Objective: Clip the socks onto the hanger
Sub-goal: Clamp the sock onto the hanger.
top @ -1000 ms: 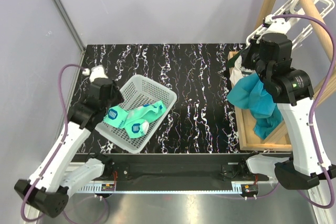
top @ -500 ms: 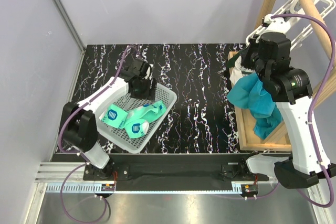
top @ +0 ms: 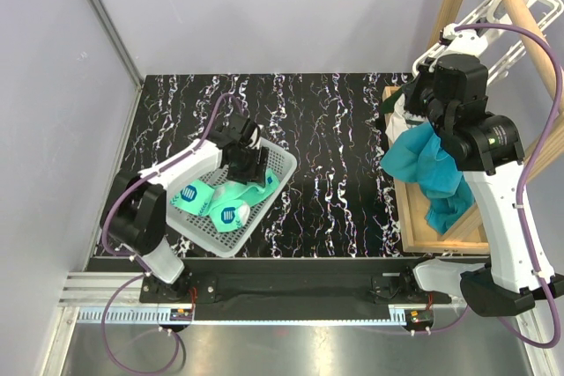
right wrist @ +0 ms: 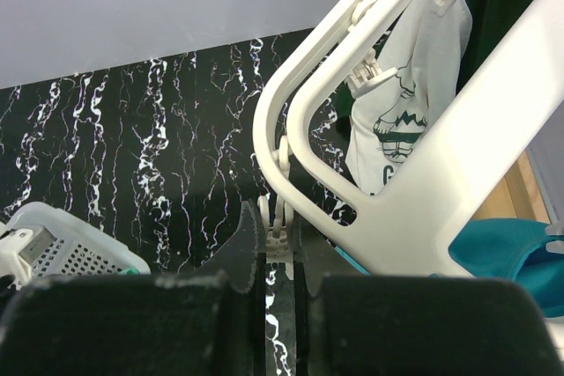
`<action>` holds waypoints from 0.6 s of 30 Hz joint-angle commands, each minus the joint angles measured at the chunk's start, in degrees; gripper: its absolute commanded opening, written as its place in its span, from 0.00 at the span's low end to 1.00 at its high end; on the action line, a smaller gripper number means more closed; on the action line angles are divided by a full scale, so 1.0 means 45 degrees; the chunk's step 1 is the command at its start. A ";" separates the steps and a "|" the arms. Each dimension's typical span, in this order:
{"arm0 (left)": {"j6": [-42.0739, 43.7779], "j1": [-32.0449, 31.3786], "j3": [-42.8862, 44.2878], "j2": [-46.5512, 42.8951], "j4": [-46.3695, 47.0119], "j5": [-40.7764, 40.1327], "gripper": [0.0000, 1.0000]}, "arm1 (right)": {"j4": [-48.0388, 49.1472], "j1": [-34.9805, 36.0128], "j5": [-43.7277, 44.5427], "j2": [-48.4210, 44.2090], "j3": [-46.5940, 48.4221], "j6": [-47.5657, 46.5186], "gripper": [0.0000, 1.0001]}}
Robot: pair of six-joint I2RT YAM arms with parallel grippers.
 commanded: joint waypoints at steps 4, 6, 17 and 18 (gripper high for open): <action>-0.0390 0.0027 -0.0577 0.0264 0.1111 0.0143 0.41 | -0.0474 0.0153 -0.1525 0.0062 -0.0301 -0.0104 0.00; -0.0430 0.0105 -0.0636 0.0264 0.1268 0.0434 0.33 | -0.0455 0.0134 -0.1564 0.0081 -0.0340 -0.0084 0.00; -0.0683 0.0457 0.0162 -0.3346 0.1053 0.2561 0.00 | -0.0514 0.0134 -0.1972 0.0179 -0.0126 -0.0065 0.00; -0.0780 0.0437 0.0493 -0.4046 0.1305 0.3397 0.00 | -0.0494 0.0153 -0.2110 0.0217 -0.0125 -0.0084 0.00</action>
